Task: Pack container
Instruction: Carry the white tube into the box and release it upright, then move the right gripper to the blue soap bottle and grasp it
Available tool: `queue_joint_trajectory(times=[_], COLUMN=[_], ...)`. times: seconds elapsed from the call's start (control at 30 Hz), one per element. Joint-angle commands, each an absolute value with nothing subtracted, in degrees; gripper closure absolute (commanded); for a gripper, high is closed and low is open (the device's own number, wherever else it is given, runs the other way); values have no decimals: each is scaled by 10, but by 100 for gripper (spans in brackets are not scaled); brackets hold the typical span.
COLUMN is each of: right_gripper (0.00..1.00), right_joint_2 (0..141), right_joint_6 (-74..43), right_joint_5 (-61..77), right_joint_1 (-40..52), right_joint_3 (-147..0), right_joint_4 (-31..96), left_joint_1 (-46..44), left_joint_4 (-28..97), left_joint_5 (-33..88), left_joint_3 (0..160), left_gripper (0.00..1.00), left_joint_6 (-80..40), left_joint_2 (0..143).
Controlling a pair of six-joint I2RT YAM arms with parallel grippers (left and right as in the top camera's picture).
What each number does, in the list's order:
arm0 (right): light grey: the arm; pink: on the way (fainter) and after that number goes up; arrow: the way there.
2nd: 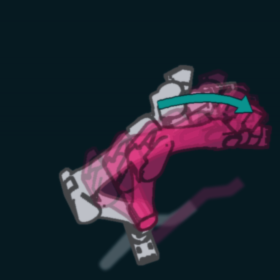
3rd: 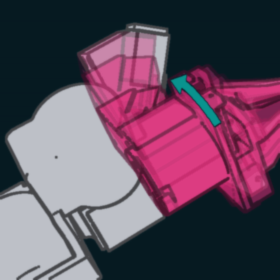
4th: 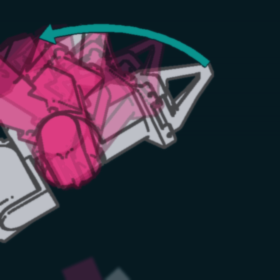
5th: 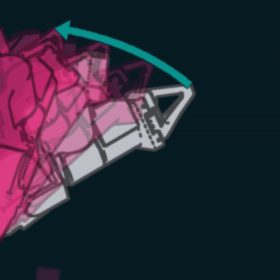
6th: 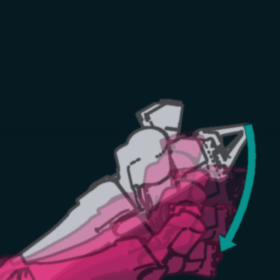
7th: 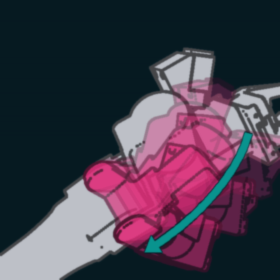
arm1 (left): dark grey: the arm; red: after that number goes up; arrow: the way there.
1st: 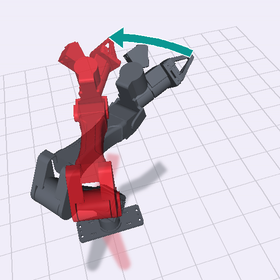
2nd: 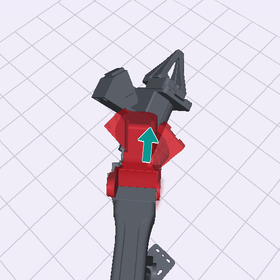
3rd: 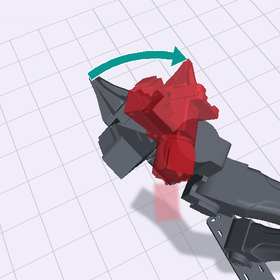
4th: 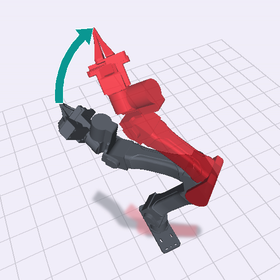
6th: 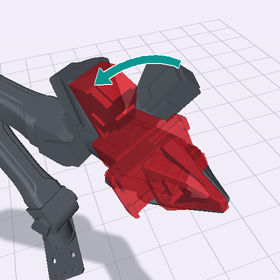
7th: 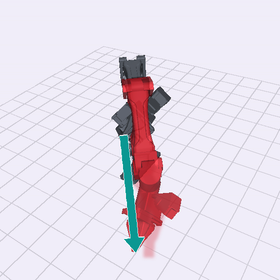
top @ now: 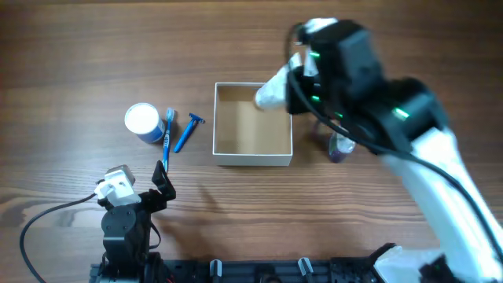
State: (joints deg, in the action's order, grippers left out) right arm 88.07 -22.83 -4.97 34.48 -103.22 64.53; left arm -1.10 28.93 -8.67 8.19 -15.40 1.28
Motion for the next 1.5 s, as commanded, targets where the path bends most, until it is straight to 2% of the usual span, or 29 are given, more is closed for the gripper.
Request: queue_joint_trajectory(times=[0.0,0.3,0.4,0.57,0.6,0.67,0.8,0.9,1.0,1.2,1.47], right_gripper=[96,96,95,96,91,62,57,39,27,12,9], right_joint_2=[950,1067,1092,1108,1108,1108,1105,1081,1035,896,828], right_joint_6=[-258,-257,-274,-269,-270,-269,-269,-269,-270,-272,-369], right_joint_5=[-60,-138,-213,-204,-202,-196,-197,-197,-197,-197,-195], right_joint_1=[345,345,345,344,344,344,344,344,342,324,197], right_joint_3=[-1034,-1034,-1034,-1034,-1034,-1034,-1035,-1036,-1036,-1036,-1025], right_joint_4=[639,622,621,602,599,591,575,572,576,626,790], left_joint_1=[-10,-10,-10,-10,-10,-10,-10,-10,-10,-10,-10], left_joint_4=[288,289,288,288,288,288,288,288,288,288,288], left_joint_5=[-84,-84,-84,-84,-84,-84,-84,-84,-84,-84,-84], left_joint_3=[81,81,81,81,81,81,81,81,81,81,81], left_gripper=[0,0,0,0,0,0,0,0,0,0,0], left_joint_6=[-155,-155,-155,-155,-155,-155,-155,-155,-155,-155,-155], left_joint_2=[9,9,9,9,9,9,9,9,9,9,9])
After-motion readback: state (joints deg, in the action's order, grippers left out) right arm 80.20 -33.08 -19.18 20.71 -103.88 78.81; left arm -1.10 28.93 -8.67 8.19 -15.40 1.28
